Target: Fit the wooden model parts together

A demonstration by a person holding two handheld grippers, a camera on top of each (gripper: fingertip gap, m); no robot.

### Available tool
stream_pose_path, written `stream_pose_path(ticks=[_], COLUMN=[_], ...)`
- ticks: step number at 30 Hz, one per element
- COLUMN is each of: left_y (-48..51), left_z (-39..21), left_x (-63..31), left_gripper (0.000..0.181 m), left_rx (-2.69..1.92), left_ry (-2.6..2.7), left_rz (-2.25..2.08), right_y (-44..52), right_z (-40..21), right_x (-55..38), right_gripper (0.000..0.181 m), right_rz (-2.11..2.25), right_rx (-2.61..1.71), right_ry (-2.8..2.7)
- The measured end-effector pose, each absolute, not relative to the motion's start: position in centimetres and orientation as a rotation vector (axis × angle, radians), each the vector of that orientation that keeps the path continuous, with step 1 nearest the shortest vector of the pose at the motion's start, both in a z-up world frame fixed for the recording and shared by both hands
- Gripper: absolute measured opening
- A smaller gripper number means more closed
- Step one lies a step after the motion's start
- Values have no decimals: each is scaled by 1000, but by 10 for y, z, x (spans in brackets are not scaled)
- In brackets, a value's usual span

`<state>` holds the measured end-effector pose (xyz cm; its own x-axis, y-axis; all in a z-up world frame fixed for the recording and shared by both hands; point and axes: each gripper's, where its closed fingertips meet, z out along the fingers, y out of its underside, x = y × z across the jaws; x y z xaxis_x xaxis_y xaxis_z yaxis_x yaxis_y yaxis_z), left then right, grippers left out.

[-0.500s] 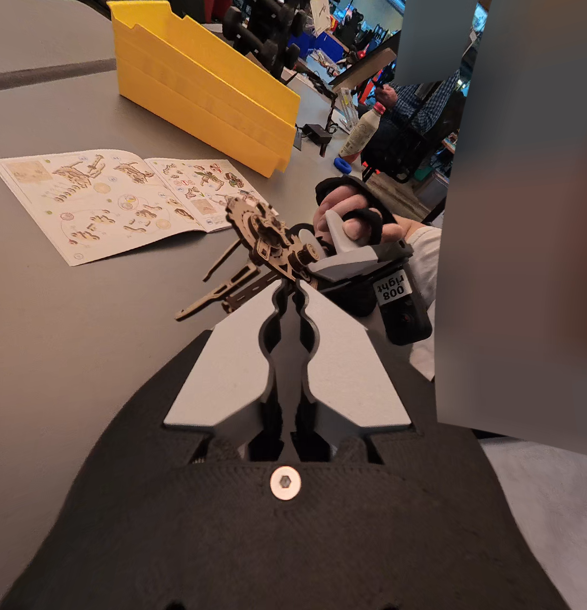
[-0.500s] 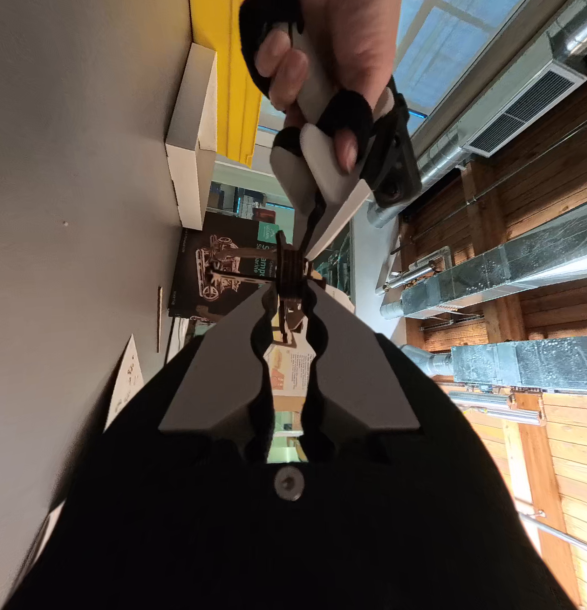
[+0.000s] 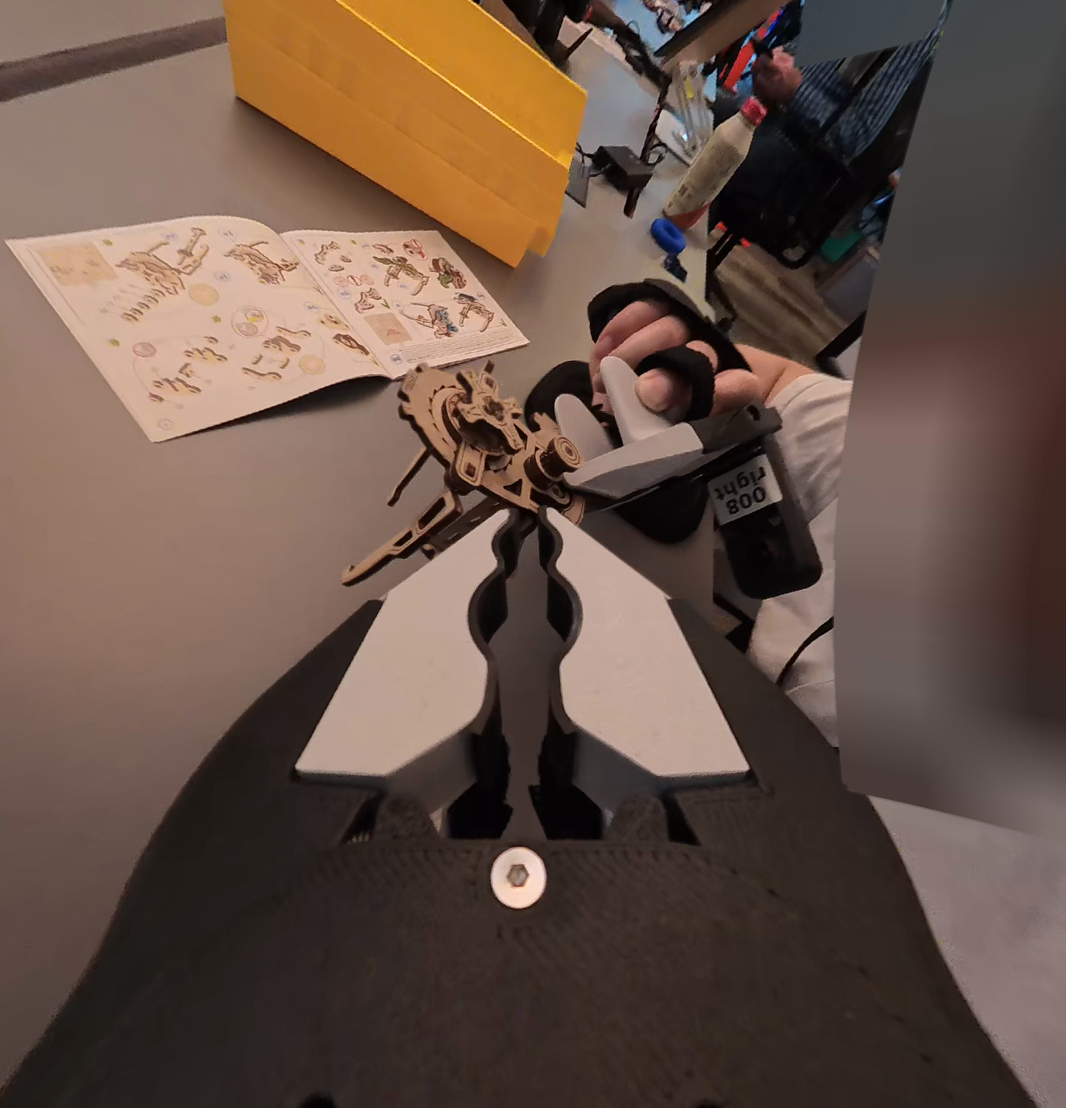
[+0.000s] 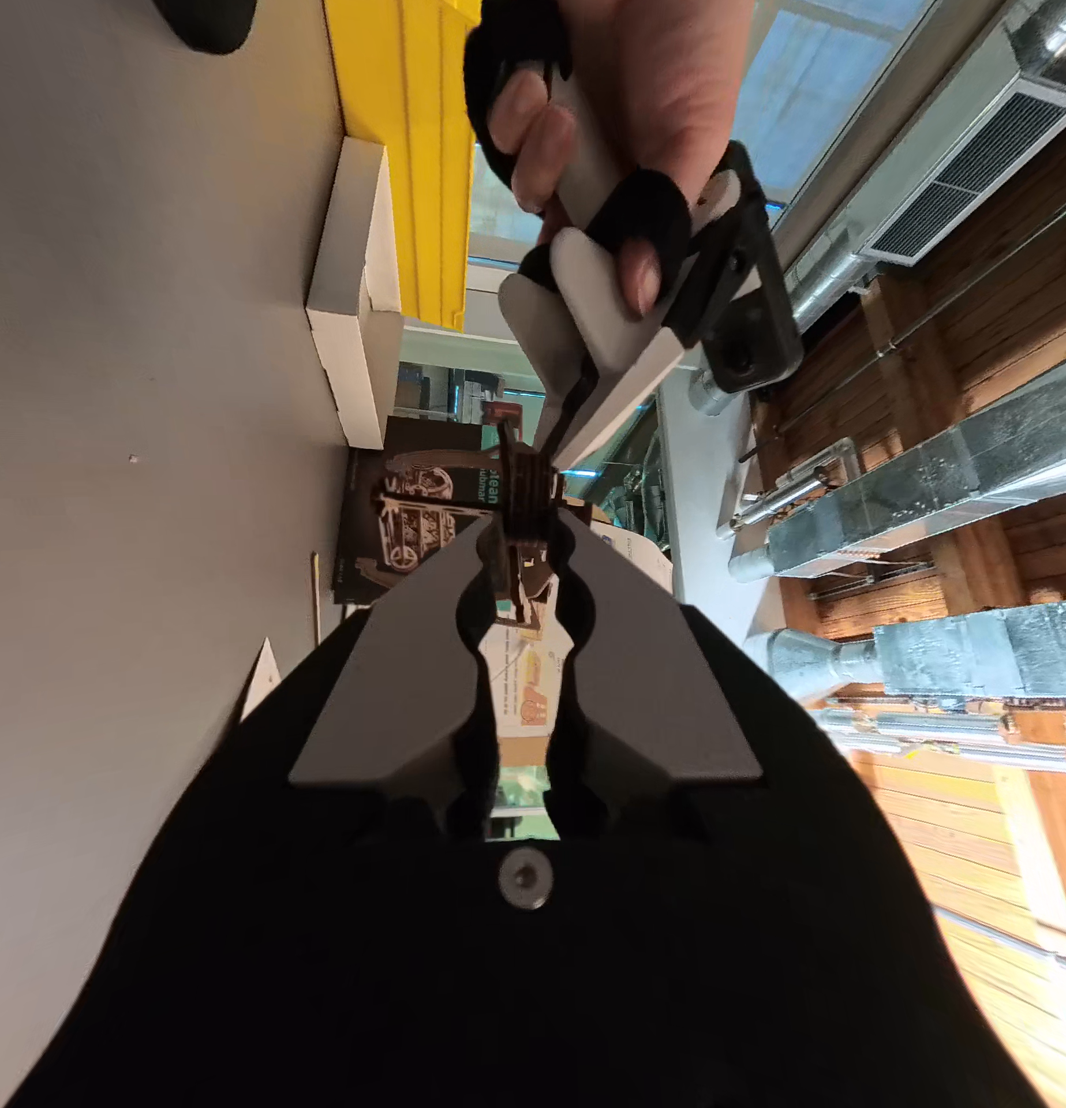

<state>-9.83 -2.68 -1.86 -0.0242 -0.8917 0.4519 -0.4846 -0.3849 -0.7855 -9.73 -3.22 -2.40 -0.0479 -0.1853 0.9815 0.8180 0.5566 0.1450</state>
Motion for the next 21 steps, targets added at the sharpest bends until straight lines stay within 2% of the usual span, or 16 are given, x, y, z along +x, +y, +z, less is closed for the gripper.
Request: stream_pose_path(ticks=[11, 18, 21], left_y=[-19, -26, -27], left_z=[-7, -14, -19], left_x=[-106, -102, -100], left_gripper=[0, 12, 9], left_rx=[-1814, -1860, -1891], left_ry=[1387, 1414, 1416], left_rz=[-1328, -1354, -1376], right_y=[-34, -33, -34], right_z=[-24, -24, -25], right_x=[-99, -99, -100], right_gripper=[12, 13, 12], right_rz=[-795, -776, -786], right_rx=[-651, -667, -657], right_ry=[-1377, -1373, -1378])
